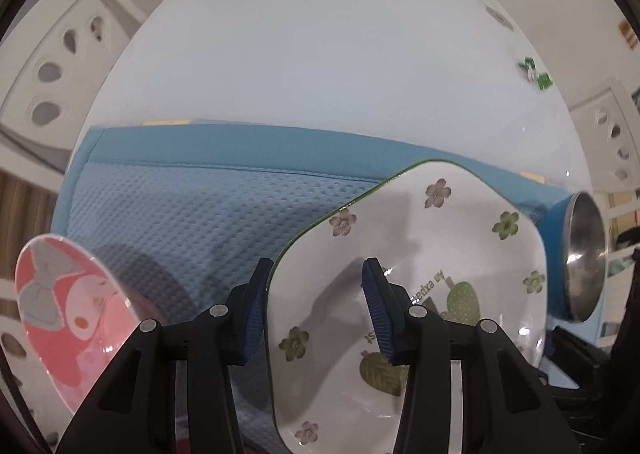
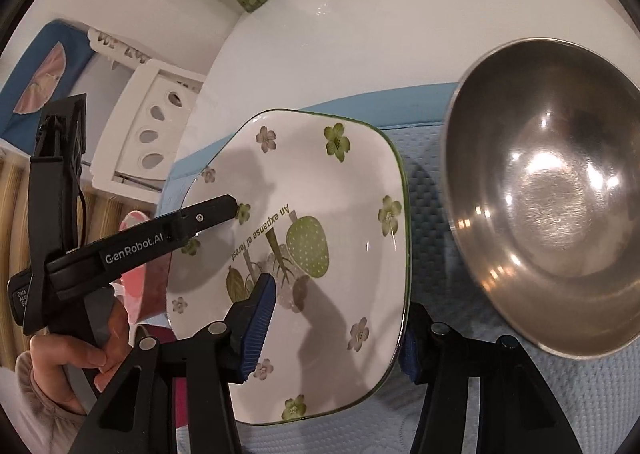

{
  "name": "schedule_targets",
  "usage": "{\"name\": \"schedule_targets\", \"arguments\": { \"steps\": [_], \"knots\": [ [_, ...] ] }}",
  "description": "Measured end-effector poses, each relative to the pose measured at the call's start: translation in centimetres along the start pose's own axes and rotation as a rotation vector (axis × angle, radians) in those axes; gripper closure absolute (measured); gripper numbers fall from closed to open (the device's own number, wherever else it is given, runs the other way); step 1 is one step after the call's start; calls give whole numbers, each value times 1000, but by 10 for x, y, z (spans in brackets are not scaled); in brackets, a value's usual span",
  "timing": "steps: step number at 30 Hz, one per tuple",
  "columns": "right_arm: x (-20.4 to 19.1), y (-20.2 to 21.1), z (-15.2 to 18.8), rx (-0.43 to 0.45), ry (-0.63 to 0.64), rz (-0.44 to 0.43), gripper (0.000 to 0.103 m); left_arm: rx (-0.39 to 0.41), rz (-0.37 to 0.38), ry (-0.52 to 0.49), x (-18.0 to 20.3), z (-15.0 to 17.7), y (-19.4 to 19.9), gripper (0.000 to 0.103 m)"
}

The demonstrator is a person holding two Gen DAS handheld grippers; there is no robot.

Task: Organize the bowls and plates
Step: 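Move both grippers to the second leaf-print plate by the steel bowl, grasp rim, then carry the square leaf-print plate with both grippers over the plate stack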

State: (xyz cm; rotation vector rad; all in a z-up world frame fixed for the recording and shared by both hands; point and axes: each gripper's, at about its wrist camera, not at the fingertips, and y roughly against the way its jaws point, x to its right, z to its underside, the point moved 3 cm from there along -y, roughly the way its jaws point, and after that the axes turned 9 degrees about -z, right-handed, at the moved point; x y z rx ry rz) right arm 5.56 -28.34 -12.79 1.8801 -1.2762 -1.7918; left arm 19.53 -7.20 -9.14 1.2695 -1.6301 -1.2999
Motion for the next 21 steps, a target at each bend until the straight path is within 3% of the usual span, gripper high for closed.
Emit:
{"name": "schedule_targets", "arguments": {
  "steps": [21],
  "knots": [
    [-33, 31, 11, 1, 91, -60, 49, 60, 0, 66, -29, 30, 68, 61]
  ]
}}
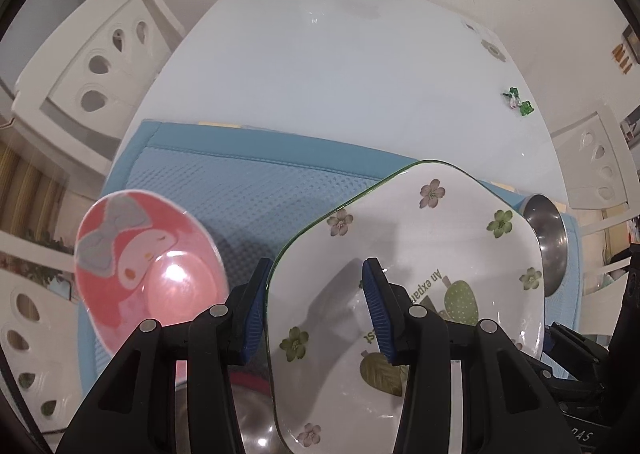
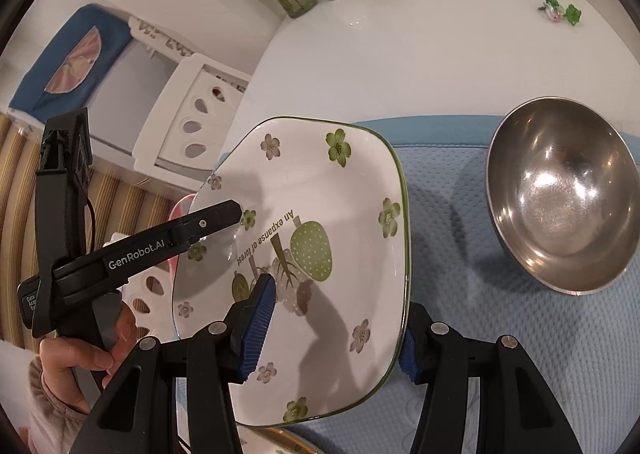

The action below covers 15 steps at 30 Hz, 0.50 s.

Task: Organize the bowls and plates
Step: 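Carry the square leaf-print plate with both grippers over the plate stack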

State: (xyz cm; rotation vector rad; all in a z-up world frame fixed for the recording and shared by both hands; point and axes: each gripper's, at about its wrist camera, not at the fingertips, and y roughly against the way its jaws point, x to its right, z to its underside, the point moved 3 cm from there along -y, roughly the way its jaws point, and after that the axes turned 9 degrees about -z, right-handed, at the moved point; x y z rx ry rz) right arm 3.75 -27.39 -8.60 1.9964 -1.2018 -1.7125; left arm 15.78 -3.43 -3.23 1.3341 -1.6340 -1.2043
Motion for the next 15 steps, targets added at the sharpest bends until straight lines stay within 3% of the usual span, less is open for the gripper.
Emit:
{"name": "schedule_targets", "arguments": {
  "steps": [15],
  "knots": [
    [-20, 26, 28, -24, 23, -33, 49, 5, 9, 52, -10, 37, 35, 61]
  ]
}}
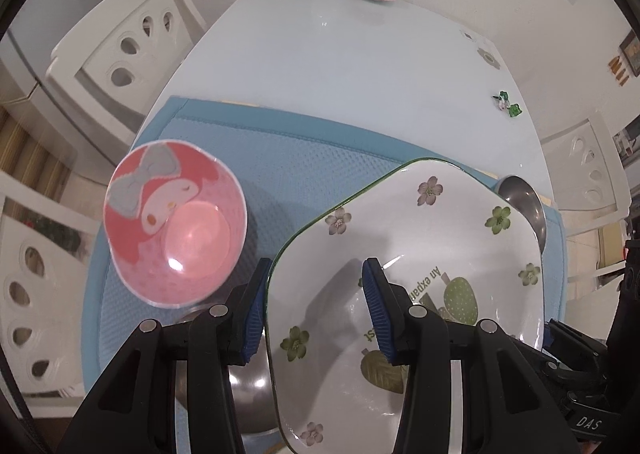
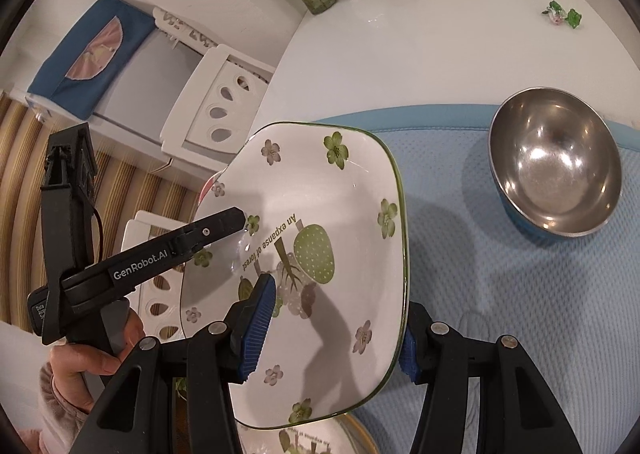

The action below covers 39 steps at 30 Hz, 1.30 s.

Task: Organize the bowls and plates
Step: 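Carry the square leaf-print plate with both grippers over the plate stack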

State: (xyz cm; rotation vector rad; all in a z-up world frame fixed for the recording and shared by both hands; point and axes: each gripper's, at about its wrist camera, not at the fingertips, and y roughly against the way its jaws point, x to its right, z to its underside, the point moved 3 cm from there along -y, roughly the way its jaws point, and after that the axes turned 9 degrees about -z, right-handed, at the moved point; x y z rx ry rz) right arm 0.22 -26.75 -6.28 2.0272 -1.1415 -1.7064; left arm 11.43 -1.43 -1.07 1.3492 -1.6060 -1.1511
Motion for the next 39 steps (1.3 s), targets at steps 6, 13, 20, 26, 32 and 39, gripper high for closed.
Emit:
{"name": "schedule_targets", "arguments": {
  "steps": [6, 13, 20, 26, 32, 39],
  "knots": [
    [-10, 5, 10, -21, 21, 10, 49, 1, -6, 22, -5, 20, 12, 61],
    [-21, 3, 21, -59, 48, 1, 49, 2, -6, 76, -19, 41, 23, 61],
    [-28, 2, 36, -105, 45, -54, 49, 5, -18, 131, -33, 65, 37, 61],
    [-34, 4, 50, -123, 54, -68, 49, 3, -17, 153, -39, 85, 46, 61],
    [-39, 3, 63, -150, 68, -70, 49, -8, -10, 179, -45, 108, 48, 61],
    [-42, 0, 84, -185, 67, -76, 49, -25, -3, 191, -52, 134, 52, 61]
  ]
}}
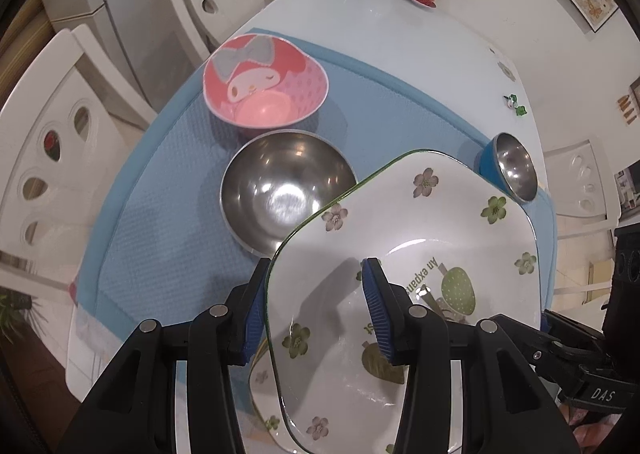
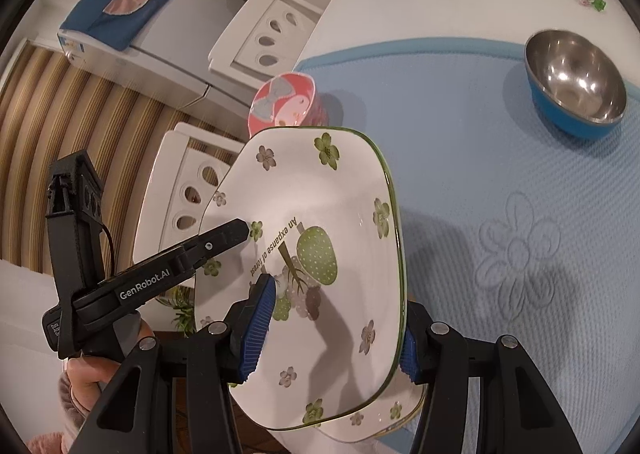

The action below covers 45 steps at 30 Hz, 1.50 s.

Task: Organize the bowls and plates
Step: 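Carry the square leaf-print plate with both grippers over the plate stack, then lower the leaf-print plate with both grippers onto the stacked plates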

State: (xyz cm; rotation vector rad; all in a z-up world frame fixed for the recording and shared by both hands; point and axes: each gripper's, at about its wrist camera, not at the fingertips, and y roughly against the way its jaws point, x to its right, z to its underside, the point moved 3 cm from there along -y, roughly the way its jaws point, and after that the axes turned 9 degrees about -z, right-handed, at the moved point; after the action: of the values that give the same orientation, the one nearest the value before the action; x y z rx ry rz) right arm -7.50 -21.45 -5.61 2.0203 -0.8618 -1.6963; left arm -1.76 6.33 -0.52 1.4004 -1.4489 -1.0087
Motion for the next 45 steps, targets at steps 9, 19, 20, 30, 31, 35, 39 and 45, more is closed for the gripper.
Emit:
{"name": "schedule_targets", "arguments": {
  "steps": [9, 19, 20, 30, 31, 35, 39, 45],
  "knots": [
    [0, -18, 35, -60, -18, -6, 49, -26, 9, 3, -15, 31, -5, 61],
    [10, -32, 67, -97, -69, 7, 49, -89, 39, 20, -27, 65, -20, 61],
    [11, -33, 70, -99, -74, 7, 49, -93, 41, 20, -28, 67, -21, 61],
    [15, -46, 81, -106, -100, 20, 49, -99, 40, -8, -31, 77, -28, 61],
    [16, -47, 82, -106, -105, 21, 49, -101, 40, -11, -31, 77, -30, 61],
    [22, -50, 86, -104, -125, 22, 49, -117, 46, -6, -32, 83, -37, 61],
    [28, -54, 88, -116, -135, 38, 49, -134, 41, -15, -31, 88, -46, 61],
    [33, -63, 89, -123, -159, 44, 50, -135, 36, -34, -26, 87, -51, 61]
  ]
}}
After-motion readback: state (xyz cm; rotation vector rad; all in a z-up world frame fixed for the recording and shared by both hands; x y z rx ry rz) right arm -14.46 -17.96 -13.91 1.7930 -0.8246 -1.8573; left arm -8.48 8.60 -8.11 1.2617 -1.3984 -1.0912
